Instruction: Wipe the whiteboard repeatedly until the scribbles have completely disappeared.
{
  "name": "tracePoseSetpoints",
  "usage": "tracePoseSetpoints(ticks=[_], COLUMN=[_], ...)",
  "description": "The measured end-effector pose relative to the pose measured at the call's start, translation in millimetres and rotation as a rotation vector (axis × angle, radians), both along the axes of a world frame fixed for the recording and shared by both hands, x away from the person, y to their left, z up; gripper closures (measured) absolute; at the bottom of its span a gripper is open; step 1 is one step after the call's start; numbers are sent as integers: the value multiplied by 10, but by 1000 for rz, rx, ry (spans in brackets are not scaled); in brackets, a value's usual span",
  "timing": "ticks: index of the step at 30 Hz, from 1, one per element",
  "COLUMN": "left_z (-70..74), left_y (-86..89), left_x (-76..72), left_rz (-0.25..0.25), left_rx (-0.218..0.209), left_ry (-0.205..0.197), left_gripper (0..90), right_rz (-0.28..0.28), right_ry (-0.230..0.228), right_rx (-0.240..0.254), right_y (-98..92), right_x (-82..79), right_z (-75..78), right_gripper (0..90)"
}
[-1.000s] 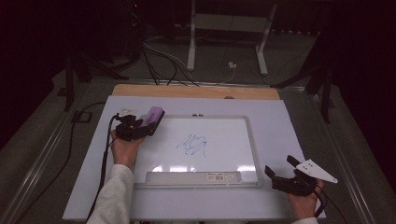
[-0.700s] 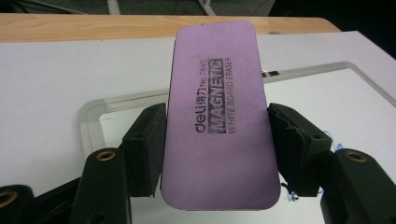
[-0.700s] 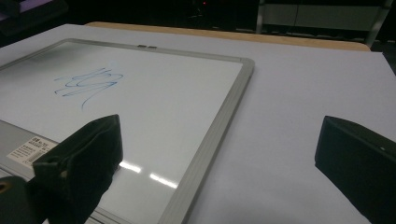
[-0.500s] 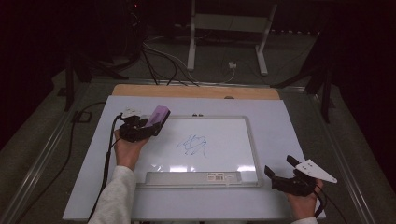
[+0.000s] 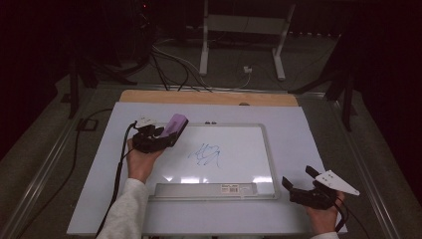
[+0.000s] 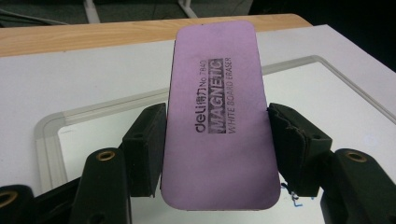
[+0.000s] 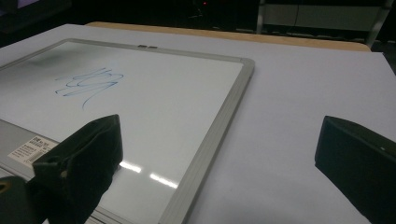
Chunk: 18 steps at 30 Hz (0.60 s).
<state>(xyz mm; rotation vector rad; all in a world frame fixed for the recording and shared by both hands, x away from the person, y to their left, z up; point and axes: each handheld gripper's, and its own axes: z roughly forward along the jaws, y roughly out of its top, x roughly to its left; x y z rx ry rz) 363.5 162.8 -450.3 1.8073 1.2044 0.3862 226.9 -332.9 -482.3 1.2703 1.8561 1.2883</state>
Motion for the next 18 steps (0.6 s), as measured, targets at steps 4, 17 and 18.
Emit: tracePoseSetpoints(ticks=[4,17,18], left_z=[-1,-74,-83], left_y=[-40,-178,-187], left_x=[-15,-81,-90], left_rz=[-15,-72,-79], left_rx=[7,34,43], left_ry=[-3,8,10], left_gripper=[412,412,412], right_rz=[0,5,5], right_ry=[1,3,5], right_rx=[0,0,0], right_y=[2,9,9], right_x=[1,2,3], right_z=[-1,-4,-5], right_gripper=[12,12,11])
